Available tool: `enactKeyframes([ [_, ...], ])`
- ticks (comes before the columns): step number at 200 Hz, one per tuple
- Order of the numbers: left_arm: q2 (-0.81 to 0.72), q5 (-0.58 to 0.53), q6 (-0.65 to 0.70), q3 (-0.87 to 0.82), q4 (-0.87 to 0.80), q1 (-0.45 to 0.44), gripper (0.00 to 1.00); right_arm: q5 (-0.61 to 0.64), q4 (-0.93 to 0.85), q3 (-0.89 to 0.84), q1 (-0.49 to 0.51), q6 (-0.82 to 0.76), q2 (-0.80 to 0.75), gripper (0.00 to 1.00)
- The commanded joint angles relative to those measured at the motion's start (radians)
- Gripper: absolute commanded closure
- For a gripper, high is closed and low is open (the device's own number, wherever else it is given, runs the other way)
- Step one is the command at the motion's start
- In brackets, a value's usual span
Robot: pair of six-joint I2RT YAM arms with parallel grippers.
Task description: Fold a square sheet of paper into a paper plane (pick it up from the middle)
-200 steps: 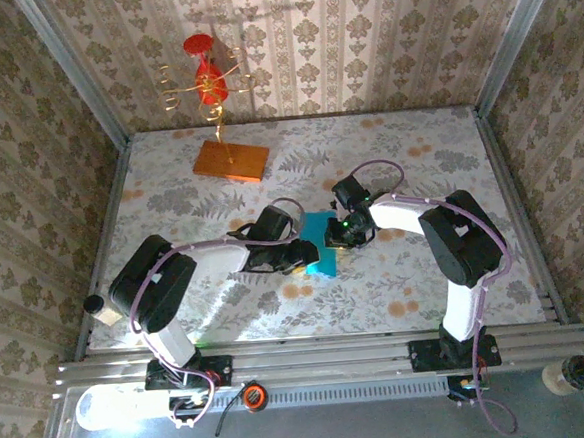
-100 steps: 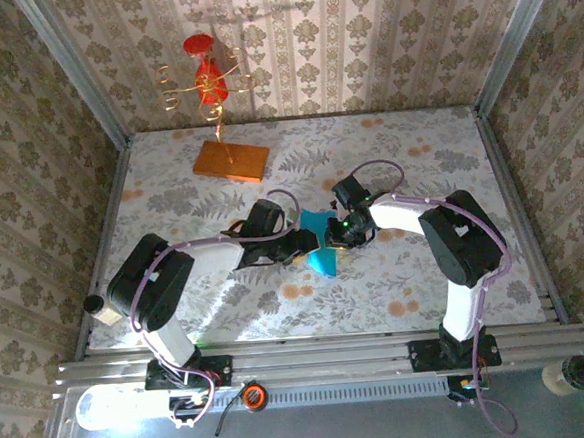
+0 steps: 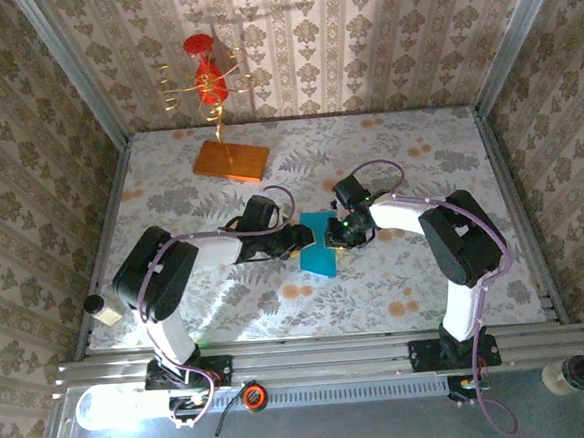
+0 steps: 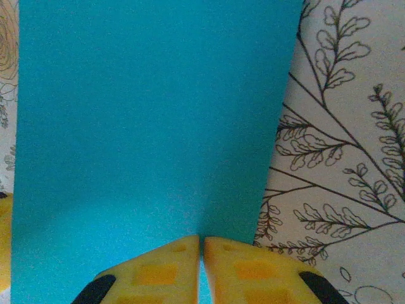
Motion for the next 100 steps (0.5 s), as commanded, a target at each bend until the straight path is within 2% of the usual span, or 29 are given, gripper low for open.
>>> enactKeyframes([
  [1, 0.014, 0.023, 0.032, 0.037, -0.022, 0.014, 0.55, 0.063, -0.035, -0.037, -0.006, 0.004, 0.077, 0.84],
  [48, 0.043, 0.022, 0.044, 0.073, -0.068, 0.025, 0.66, 0.057, -0.031, -0.037, -0.01, 0.002, 0.077, 0.84],
  [100, 0.062, 0.022, 0.009, 0.072, -0.072, 0.034, 0.85, 0.036, -0.011, -0.044, -0.013, 0.0, 0.053, 0.83],
])
